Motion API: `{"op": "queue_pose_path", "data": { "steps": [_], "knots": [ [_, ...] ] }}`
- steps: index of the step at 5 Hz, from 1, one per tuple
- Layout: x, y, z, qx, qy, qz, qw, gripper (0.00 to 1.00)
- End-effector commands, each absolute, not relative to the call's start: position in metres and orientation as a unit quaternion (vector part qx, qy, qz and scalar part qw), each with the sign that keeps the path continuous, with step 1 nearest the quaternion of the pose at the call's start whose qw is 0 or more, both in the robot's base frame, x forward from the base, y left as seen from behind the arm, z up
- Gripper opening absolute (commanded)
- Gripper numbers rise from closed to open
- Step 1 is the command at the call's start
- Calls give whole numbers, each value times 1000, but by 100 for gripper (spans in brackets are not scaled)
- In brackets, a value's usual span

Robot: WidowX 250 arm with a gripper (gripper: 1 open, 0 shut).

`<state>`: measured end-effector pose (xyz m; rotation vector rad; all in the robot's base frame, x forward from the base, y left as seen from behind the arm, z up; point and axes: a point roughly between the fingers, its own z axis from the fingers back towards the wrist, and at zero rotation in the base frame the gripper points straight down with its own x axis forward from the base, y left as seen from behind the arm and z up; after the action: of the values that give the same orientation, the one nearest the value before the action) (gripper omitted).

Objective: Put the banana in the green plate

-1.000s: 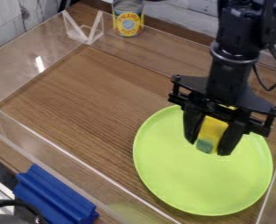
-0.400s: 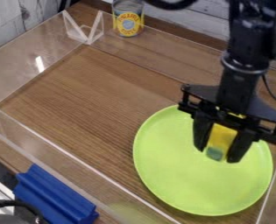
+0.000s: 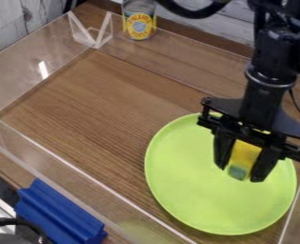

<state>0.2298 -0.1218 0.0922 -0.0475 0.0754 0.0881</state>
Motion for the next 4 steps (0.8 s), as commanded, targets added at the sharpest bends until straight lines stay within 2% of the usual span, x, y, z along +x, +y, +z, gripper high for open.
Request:
{"op": "queue_pose_path", "data": {
  "steps": [1,4],
  "knots": [
    [235,-128,104,-36,19,38,998,0],
    [232,-130,103,-34,26,33,999,0]
  ]
}}
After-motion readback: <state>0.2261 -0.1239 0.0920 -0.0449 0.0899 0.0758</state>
